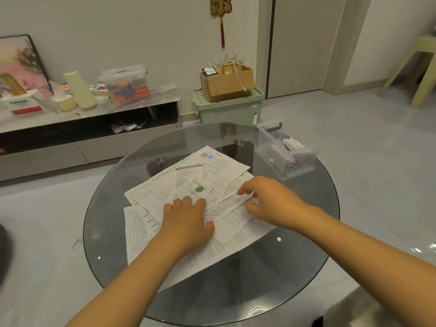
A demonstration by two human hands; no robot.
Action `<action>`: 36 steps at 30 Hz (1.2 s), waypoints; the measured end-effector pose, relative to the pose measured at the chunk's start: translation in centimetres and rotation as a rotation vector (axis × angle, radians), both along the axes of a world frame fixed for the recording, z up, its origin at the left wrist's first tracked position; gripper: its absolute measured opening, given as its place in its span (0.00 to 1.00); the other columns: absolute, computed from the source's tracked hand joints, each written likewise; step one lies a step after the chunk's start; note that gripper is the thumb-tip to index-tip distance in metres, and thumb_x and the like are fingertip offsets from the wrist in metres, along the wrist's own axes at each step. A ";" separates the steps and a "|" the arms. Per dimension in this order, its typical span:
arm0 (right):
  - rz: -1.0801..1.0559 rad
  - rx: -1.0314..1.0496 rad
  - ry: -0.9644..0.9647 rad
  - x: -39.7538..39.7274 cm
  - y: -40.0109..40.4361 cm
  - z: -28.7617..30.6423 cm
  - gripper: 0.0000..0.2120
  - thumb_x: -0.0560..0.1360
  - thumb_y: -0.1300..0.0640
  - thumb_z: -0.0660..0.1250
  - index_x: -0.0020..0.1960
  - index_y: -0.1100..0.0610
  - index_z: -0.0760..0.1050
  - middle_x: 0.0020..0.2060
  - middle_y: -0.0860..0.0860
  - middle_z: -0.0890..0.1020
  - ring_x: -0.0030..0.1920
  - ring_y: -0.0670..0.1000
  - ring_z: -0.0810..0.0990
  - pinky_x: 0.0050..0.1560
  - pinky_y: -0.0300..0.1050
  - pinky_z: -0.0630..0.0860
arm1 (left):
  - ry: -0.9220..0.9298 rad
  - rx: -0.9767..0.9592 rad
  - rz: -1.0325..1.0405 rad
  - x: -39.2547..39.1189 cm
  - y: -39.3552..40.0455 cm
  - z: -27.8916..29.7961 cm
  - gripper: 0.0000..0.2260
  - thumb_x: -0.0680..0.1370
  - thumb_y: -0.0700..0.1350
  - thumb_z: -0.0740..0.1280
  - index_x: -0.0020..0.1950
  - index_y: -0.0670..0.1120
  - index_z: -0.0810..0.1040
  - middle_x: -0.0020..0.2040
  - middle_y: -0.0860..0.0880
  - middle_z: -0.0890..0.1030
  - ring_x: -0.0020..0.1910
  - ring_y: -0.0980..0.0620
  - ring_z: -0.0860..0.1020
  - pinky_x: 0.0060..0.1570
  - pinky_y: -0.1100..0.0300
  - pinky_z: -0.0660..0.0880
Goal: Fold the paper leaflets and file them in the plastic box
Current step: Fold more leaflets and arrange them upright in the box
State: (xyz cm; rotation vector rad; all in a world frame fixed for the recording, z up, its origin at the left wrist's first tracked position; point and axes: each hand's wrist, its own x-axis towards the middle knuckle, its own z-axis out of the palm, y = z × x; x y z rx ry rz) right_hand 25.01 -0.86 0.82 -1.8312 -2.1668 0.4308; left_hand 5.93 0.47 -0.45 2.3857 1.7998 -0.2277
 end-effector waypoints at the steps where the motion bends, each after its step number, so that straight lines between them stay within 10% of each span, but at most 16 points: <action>1: 0.008 -0.013 -0.012 0.0 -0.2 -0.2 0.16 0.76 0.54 0.63 0.63 0.48 0.73 0.60 0.46 0.75 0.57 0.48 0.75 0.56 0.43 0.74 | -0.011 0.020 -0.027 0.0 -0.3 0.1 0.24 0.78 0.58 0.57 0.72 0.53 0.60 0.68 0.49 0.67 0.67 0.48 0.65 0.69 0.49 0.58; 20: 0.324 -0.070 0.009 -3.0 -2.5 -1.9 0.26 0.67 0.39 0.71 0.63 0.44 0.73 0.61 0.43 0.73 0.59 0.44 0.65 0.59 0.38 0.65 | -0.262 -0.288 -0.212 -3.5 -3.3 -0.2 0.42 0.70 0.61 0.70 0.77 0.56 0.51 0.77 0.56 0.46 0.75 0.53 0.48 0.73 0.52 0.55; 28: 0.272 -0.052 0.160 -3.2 -2.5 -2.2 0.07 0.72 0.47 0.69 0.46 0.49 0.82 0.52 0.43 0.81 0.51 0.43 0.73 0.52 0.38 0.70 | -0.394 -0.220 -0.209 -4.4 -3.2 0.9 0.25 0.74 0.57 0.68 0.70 0.57 0.68 0.69 0.59 0.67 0.65 0.58 0.67 0.64 0.63 0.66; 36: 0.009 -0.080 0.288 -3.6 -2.1 -2.1 0.13 0.77 0.51 0.63 0.35 0.49 0.67 0.27 0.44 0.72 0.28 0.43 0.68 0.29 0.32 0.63 | -0.610 -0.131 -0.065 -4.1 -2.3 0.1 0.21 0.74 0.53 0.69 0.65 0.55 0.68 0.50 0.60 0.75 0.47 0.61 0.74 0.44 0.71 0.70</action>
